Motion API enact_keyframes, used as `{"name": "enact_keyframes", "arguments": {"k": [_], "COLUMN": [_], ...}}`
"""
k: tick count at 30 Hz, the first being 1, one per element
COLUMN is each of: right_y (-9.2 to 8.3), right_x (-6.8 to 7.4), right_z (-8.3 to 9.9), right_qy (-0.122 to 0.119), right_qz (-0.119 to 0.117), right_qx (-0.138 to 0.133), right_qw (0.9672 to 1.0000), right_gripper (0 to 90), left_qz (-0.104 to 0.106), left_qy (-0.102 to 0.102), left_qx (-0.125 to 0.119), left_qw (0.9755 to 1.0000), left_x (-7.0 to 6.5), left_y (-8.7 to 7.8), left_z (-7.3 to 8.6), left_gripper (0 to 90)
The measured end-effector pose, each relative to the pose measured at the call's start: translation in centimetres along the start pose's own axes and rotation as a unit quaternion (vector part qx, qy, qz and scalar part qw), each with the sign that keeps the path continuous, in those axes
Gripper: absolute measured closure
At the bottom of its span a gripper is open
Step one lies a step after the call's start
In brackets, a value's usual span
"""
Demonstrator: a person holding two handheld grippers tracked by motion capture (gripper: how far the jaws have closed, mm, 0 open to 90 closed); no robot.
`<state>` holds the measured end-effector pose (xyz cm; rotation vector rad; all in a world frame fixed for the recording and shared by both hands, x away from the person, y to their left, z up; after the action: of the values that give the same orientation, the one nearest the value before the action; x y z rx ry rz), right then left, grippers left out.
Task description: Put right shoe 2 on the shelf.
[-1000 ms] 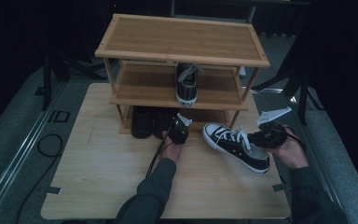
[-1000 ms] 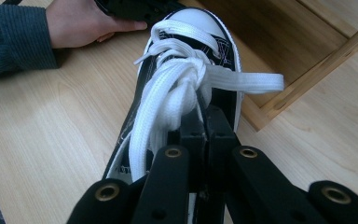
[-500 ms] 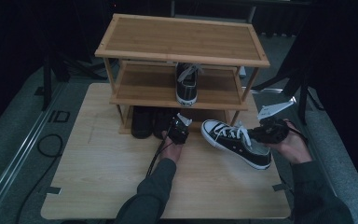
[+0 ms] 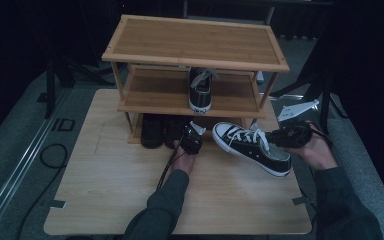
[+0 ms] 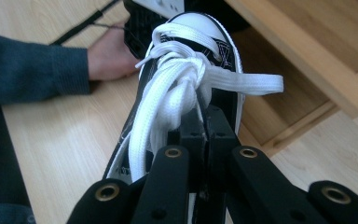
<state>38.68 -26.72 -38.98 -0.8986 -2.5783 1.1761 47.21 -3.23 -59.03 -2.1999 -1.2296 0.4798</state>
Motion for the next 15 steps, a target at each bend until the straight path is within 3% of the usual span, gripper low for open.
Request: {"name": "enact_keyframes", "arguments": {"k": [3,4,10,15], "right_y": [-0.6,-0.8,-2.0,-3.2], "right_x": [0.1,0.2,0.3,0.2], "right_z": [-0.5,-0.7,-1.7,-2.8], "right_qy": [-0.001,-0.001,-0.002,-0.006], "right_qz": [-0.004,-0.006,-0.01,0.003], "right_qx": [-0.01,-0.013,-0.031,-0.044], "right_qw": [0.9999,0.9999,0.9995,0.999], "right_gripper": [88.6,88.5,88.6,88.5], "left_qz": [-0.002,0.001,0.002,0.002], "left_qy": [-0.007,0.007,0.008,0.008], "left_qx": [-0.007,0.008,0.009,0.008], "left_qw": [0.9999,0.9999,0.9999,0.9999], "left_x": [-0.1,0.1,0.1,0.1], "left_y": [0.1,-0.1,-0.1,-0.1], "left_z": [-0.1,0.1,0.1,0.1], "left_gripper": [89.6,89.6,89.6,89.6]}}
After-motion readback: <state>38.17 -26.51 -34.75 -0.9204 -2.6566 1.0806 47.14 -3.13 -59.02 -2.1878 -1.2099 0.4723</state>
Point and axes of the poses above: each handheld gripper's, and its own axes: y roughly forward along the jaws, z roughly out of its underside, x roughly to its left, the point moved 5 cm from there along y, roughly forward along the jaws, and after that the axes turned 8 degrees about z, right-handed, at the moved point
